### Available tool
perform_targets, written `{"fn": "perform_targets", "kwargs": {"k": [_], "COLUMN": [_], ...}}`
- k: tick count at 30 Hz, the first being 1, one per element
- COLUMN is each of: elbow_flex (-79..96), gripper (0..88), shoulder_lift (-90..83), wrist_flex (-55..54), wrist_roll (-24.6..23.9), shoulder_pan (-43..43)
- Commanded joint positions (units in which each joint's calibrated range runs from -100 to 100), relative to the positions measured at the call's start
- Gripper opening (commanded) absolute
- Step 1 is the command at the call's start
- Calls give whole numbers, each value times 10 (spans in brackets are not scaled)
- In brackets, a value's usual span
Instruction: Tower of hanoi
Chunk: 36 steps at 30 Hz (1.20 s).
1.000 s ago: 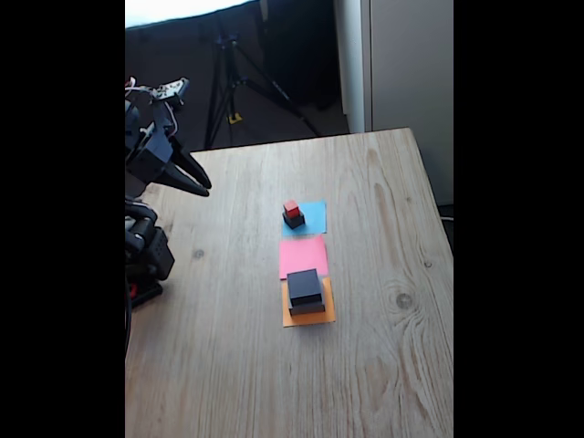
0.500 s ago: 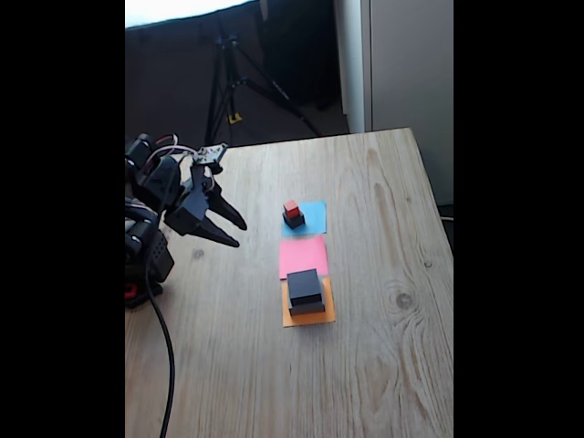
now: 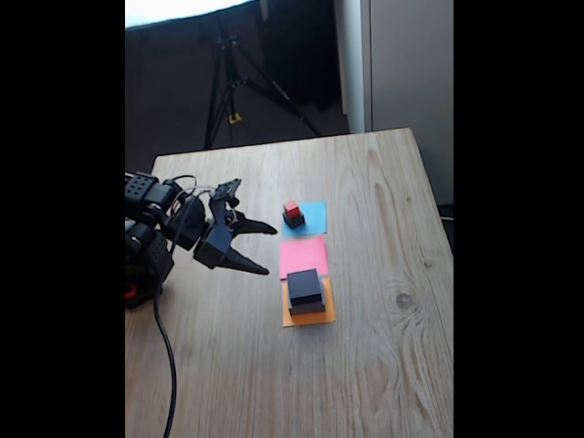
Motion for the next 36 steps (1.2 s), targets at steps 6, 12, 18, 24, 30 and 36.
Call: {"fn": "perform_targets", "kwargs": {"k": [6, 12, 18, 24, 30, 36], "elbow_flex": [65, 70, 77, 77, 84, 88], "gripper": [408, 421, 421, 417, 420, 421], "shoulder_lift": [114, 204, 275, 329, 381, 419], "wrist_flex": [-282, -386, -462, -511, -580, -626], "wrist_roll": [7, 7, 7, 7, 7, 7], "shoulder_pan": [17, 24, 37, 43, 37, 30]}}
